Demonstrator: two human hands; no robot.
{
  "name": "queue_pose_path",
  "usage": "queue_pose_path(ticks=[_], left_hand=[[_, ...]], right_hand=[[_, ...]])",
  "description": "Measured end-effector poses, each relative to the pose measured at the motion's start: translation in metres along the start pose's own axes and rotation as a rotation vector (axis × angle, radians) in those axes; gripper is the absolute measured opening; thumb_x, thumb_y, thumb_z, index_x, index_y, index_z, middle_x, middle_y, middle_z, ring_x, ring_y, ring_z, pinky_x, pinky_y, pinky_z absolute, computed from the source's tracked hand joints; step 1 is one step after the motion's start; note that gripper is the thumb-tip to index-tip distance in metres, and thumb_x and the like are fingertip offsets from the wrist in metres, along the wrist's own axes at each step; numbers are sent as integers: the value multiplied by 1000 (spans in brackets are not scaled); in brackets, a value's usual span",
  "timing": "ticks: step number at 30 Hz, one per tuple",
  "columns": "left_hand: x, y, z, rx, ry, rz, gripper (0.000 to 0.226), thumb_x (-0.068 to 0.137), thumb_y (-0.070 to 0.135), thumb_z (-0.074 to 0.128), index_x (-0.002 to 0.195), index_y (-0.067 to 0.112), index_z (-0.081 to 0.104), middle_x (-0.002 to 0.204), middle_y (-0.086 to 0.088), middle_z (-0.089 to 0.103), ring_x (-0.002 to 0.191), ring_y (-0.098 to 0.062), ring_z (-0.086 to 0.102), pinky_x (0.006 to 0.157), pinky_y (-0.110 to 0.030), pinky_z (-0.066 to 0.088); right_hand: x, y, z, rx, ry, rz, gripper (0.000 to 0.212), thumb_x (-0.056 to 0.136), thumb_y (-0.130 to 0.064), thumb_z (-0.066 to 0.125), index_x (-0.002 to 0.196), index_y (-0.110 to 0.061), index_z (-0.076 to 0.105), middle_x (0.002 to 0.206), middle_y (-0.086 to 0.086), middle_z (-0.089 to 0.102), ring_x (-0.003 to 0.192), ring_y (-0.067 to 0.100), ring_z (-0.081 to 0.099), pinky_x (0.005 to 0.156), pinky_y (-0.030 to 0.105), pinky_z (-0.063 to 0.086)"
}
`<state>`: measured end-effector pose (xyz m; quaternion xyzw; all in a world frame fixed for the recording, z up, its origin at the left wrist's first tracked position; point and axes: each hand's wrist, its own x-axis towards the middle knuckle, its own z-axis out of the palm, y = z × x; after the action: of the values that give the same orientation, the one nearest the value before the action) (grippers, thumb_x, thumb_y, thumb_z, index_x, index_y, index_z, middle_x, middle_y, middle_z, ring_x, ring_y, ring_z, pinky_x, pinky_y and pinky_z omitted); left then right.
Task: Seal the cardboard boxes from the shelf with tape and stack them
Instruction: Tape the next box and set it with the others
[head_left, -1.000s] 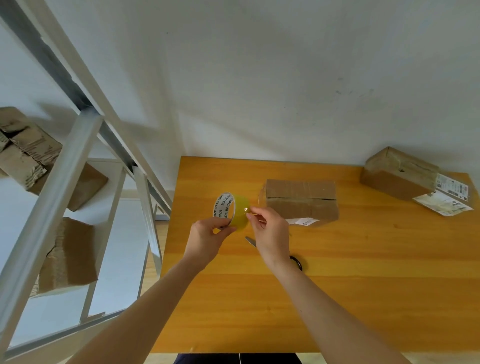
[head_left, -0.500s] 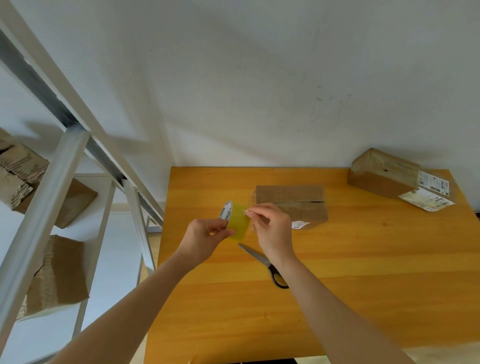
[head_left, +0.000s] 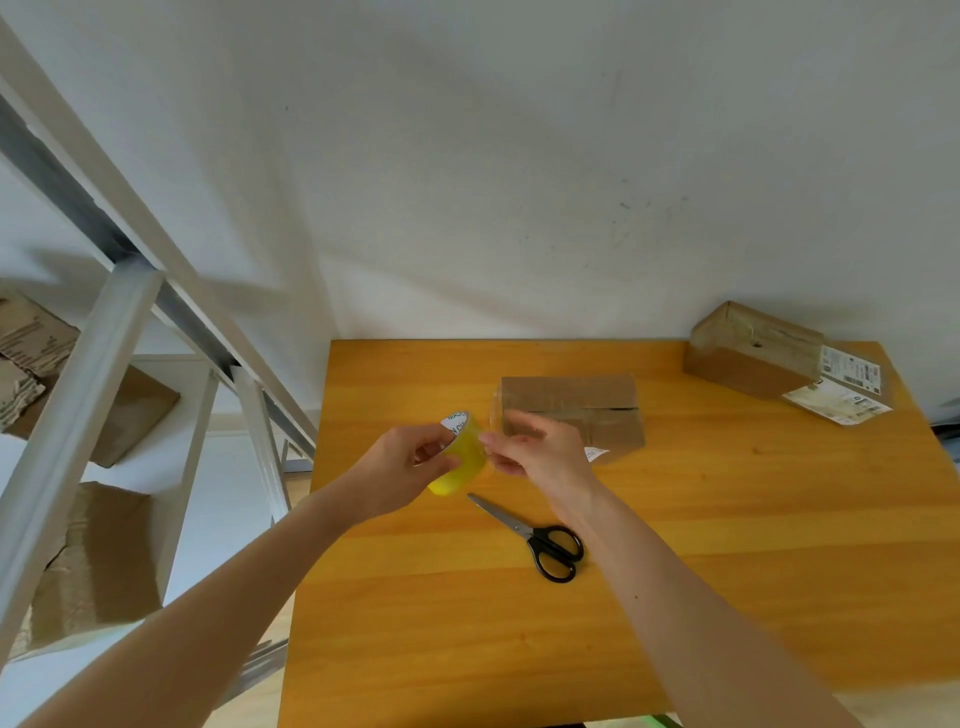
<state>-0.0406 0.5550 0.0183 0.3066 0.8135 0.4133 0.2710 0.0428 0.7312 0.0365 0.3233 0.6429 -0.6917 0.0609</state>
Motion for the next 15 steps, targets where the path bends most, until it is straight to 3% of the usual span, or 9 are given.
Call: queue_pose_path(ticks=[2, 4, 6, 10, 13, 15], left_hand=[[1, 1, 1, 56, -28, 28, 12, 93, 20, 60, 97, 10, 66, 83, -13, 61, 74, -26, 53, 68, -36, 44], [2, 0, 1, 67, -37, 47, 5, 93, 19, 60, 91, 20, 65, 78, -1, 59, 70, -13, 52, 65, -27, 42], [4, 1, 1, 101, -41, 68, 14, 93, 19, 61, 86, 31, 59, 75, 14, 55, 70, 1, 51, 62, -14, 38], [8, 3, -1, 207, -68, 81, 7, 93, 24, 60, 98, 24, 64, 80, 23, 53, 76, 12, 50, 63, -10, 38], [11, 5, -1, 220, -66, 100, 6, 94, 24, 58, 96, 23, 64, 77, 21, 54, 73, 8, 52, 60, -10, 37], [13, 6, -2, 216, -59, 83, 9, 95, 24, 57, 95, 17, 63, 77, 8, 58, 70, -6, 53, 62, -24, 41]], right_hand=[[1, -3, -4, 5, -33, 90, 36, 76, -20, 83, 107, -6, 71, 88, 9, 75, 77, 17, 69, 79, 30, 59], [3, -6, -6, 68, -53, 216, 24, 78, -18, 81, 97, -5, 73, 86, 8, 74, 79, 17, 68, 77, 29, 59], [5, -10, -8, 126, -70, 331, 16, 81, -12, 77, 94, -5, 71, 87, 8, 72, 80, 19, 68, 75, 30, 58], [7, -19, -10, 121, -77, 462, 8, 84, -8, 73, 91, -11, 69, 91, 7, 70, 83, 19, 68, 86, 39, 51], [9, -21, -4, 95, -8, 442, 10, 86, -8, 71, 87, -16, 67, 93, 4, 71, 85, 19, 68, 88, 42, 43], [9, -20, 1, 90, 59, 363, 10, 88, -9, 70, 87, -18, 66, 92, 4, 70, 84, 19, 66, 80, 36, 43]])
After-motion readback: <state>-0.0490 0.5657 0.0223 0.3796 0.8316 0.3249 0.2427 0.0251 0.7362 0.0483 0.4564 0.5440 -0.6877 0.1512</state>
